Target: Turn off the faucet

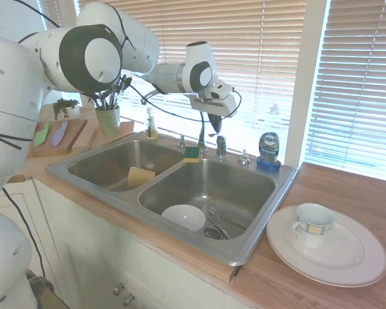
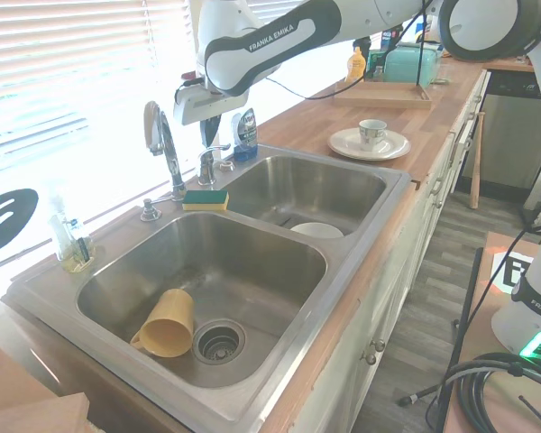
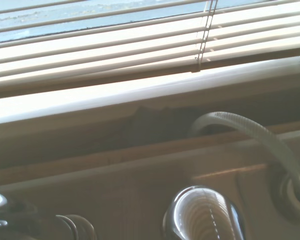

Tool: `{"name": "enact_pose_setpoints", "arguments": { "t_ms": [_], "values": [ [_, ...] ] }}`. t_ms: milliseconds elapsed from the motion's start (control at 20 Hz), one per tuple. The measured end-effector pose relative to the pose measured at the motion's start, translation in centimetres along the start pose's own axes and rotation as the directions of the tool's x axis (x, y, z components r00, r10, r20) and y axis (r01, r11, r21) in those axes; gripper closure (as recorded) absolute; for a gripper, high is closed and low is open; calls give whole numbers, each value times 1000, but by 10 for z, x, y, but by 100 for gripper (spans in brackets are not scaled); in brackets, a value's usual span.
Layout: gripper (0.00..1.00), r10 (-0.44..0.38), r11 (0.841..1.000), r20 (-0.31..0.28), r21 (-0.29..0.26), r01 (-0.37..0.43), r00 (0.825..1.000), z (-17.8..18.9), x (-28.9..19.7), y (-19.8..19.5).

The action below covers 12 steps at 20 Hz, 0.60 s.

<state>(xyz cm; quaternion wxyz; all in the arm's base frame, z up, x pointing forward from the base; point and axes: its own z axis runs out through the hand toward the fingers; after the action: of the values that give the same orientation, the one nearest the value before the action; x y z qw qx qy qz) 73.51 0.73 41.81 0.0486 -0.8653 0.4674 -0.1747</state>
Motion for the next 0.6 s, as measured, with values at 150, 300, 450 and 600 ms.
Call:
{"name": "enact_pose_setpoints", "arguments": {
  "t_ms": [150, 300, 450, 600],
  "values": [
    [100, 1, 1000, 6, -1, -1, 1000, -5, -2, 5],
    [100, 0, 1000, 20, 0, 0, 1000, -10, -4, 11],
    [100, -4, 1000, 41, -19, 4, 999, -20, -8, 16],
    [100, -5, 997, 89, -74, 12, 996, -34, -17, 25]
  ]
}}
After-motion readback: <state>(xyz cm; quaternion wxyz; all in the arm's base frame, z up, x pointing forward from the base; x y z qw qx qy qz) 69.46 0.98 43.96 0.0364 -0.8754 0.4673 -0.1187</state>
